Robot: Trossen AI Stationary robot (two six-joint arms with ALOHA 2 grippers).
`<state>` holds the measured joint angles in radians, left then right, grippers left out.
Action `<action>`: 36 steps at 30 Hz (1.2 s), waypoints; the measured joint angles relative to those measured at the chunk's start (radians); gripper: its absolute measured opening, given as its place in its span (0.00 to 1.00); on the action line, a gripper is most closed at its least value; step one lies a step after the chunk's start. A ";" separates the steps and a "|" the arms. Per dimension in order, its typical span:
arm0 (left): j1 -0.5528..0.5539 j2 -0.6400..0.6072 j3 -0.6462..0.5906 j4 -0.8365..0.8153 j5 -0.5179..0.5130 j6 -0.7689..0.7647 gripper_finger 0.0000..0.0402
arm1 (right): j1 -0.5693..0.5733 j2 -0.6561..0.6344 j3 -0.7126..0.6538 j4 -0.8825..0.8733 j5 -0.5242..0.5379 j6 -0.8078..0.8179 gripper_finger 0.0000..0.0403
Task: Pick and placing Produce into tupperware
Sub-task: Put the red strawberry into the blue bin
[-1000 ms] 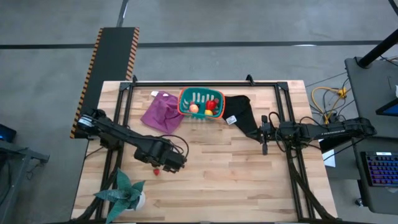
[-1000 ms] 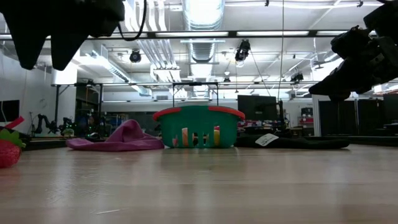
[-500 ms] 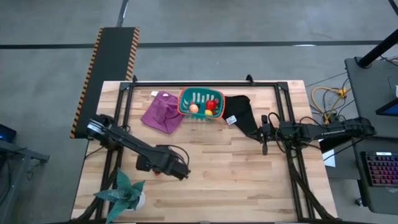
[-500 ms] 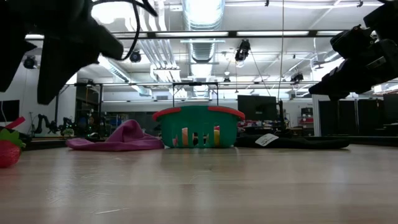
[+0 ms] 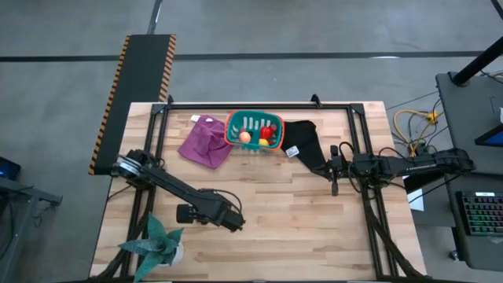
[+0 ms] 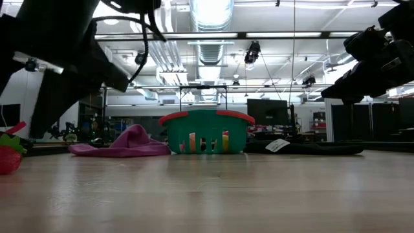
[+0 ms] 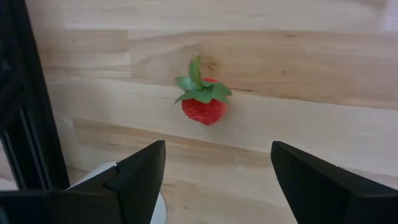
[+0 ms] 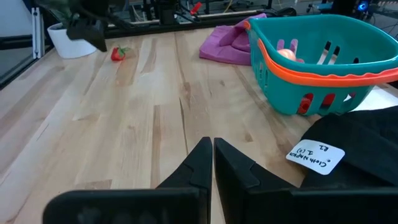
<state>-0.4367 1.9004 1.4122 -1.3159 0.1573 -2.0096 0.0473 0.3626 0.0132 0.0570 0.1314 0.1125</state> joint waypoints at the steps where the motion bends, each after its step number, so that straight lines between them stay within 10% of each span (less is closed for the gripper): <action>1: -0.002 0.011 -0.001 -0.001 0.010 -0.001 0.69 | 0.000 0.000 0.000 0.000 0.000 0.003 0.02; 36: -0.008 0.022 -0.178 0.158 -0.008 -0.026 0.69 | 0.000 0.000 0.000 -0.002 -0.011 0.007 0.02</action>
<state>-0.4446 1.9228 1.2346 -1.1584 0.1489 -2.0355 0.0475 0.3626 0.0132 0.0551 0.1207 0.1192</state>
